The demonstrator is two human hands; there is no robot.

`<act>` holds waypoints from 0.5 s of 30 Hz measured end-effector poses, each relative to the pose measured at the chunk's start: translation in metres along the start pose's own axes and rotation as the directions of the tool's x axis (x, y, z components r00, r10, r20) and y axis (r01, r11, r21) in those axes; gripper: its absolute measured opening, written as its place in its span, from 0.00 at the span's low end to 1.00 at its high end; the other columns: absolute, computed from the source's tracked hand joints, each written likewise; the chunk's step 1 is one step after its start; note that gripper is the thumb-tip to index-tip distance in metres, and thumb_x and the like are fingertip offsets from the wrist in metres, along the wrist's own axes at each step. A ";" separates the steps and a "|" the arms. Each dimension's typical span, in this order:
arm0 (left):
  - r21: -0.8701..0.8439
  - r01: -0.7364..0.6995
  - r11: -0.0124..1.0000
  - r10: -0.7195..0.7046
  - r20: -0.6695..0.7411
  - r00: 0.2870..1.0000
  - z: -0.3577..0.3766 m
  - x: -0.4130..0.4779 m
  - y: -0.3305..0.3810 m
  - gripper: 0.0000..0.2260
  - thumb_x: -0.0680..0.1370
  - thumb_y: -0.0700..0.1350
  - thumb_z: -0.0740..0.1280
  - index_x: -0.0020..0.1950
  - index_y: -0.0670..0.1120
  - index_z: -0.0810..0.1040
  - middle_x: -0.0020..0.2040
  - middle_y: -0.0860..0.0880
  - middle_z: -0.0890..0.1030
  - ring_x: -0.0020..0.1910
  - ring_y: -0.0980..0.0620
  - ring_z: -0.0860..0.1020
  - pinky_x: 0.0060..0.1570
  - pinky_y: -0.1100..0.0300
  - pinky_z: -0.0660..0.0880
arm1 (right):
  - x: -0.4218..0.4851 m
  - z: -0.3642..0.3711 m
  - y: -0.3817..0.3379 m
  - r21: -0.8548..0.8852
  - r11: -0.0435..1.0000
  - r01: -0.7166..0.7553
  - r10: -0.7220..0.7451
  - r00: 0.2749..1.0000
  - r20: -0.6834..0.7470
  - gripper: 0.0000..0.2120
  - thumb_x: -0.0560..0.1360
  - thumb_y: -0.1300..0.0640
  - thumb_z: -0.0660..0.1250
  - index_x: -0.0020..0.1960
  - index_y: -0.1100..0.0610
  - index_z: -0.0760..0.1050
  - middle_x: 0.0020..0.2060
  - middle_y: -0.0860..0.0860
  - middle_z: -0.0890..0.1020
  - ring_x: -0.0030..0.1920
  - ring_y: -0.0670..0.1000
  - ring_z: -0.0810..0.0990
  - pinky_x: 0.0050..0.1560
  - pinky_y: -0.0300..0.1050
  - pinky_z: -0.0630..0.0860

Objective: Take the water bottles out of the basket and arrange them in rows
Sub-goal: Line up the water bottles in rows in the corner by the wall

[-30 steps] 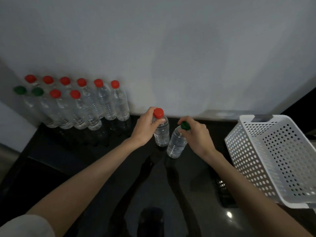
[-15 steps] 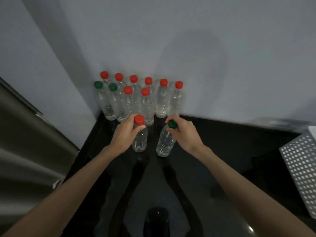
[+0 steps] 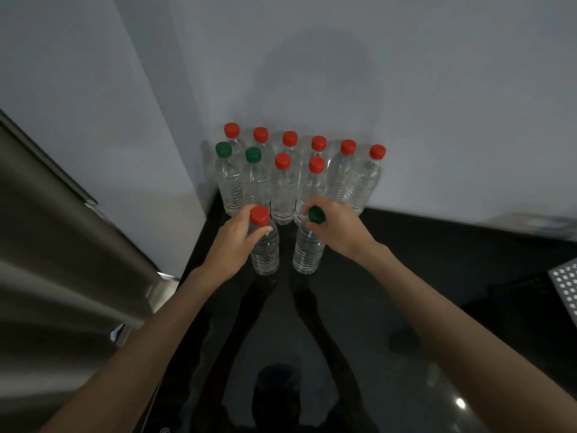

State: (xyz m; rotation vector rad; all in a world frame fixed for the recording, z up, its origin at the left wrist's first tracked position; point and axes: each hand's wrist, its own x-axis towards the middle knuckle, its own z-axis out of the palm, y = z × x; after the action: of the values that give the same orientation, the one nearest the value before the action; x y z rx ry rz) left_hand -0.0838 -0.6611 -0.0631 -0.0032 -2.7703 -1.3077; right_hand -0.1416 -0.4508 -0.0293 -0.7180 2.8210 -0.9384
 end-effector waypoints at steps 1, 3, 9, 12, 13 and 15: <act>-0.011 -0.009 1.000 0.009 0.020 1.000 0.001 0.000 0.000 0.11 0.78 0.49 0.67 0.59 0.50 0.71 0.53 0.54 0.77 0.54 0.56 0.76 0.53 0.63 0.71 | 0.000 -0.002 0.001 0.000 1.000 -0.006 0.006 1.000 0.016 0.11 0.73 0.63 0.70 0.54 0.56 0.76 0.46 0.52 0.81 0.46 0.53 0.79 0.45 0.43 0.75; -0.040 -0.019 0.999 0.021 0.033 0.999 0.006 -0.002 -0.002 0.13 0.78 0.50 0.68 0.60 0.50 0.72 0.55 0.54 0.78 0.56 0.57 0.76 0.56 0.59 0.72 | 0.000 -0.006 0.002 0.026 1.000 -0.012 0.011 0.999 0.047 0.11 0.73 0.62 0.71 0.55 0.56 0.77 0.48 0.52 0.81 0.48 0.52 0.80 0.47 0.42 0.76; -0.181 0.024 0.983 -0.025 -0.003 1.000 0.010 -0.004 -0.012 0.22 0.73 0.52 0.72 0.65 0.52 0.71 0.60 0.55 0.78 0.60 0.60 0.75 0.63 0.52 0.73 | 0.030 -0.014 -0.008 -0.095 0.994 0.058 -0.074 0.982 -0.174 0.18 0.76 0.48 0.68 0.64 0.53 0.73 0.62 0.52 0.76 0.60 0.52 0.75 0.55 0.47 0.74; -0.222 0.046 0.974 -0.045 0.011 0.999 0.012 -0.005 -0.020 0.27 0.69 0.54 0.74 0.65 0.56 0.70 0.61 0.58 0.77 0.61 0.63 0.74 0.63 0.49 0.75 | 0.069 -0.019 -0.007 -0.237 0.968 0.083 -0.120 0.982 -0.147 0.21 0.77 0.44 0.65 0.67 0.50 0.70 0.63 0.55 0.74 0.63 0.58 0.71 0.60 0.55 0.73; -0.229 0.049 0.972 -0.048 0.009 0.999 0.013 -0.006 -0.022 0.27 0.68 0.54 0.75 0.64 0.57 0.70 0.61 0.59 0.77 0.61 0.65 0.74 0.62 0.49 0.75 | 0.082 -0.019 -0.006 -0.275 0.958 0.083 -0.115 0.988 -0.100 0.23 0.77 0.42 0.63 0.69 0.49 0.68 0.64 0.56 0.73 0.64 0.58 0.70 0.60 0.56 0.72; -0.247 0.053 0.967 -0.054 0.002 0.999 0.016 -0.007 -0.025 0.28 0.66 0.53 0.76 0.63 0.60 0.70 0.60 0.60 0.76 0.60 0.65 0.74 0.62 0.50 0.75 | 0.104 -0.016 -0.001 -0.402 0.908 0.120 -0.131 0.991 0.000 0.25 0.78 0.40 0.59 0.72 0.48 0.64 0.65 0.57 0.72 0.66 0.59 0.70 0.59 0.57 0.72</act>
State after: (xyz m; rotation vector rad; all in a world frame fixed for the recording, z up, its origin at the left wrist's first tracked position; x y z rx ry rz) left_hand -0.0787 -0.6643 -0.0926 0.0607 -2.6003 -1.6553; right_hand -0.2372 -0.4905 -0.0086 -0.9434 3.0565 -0.3744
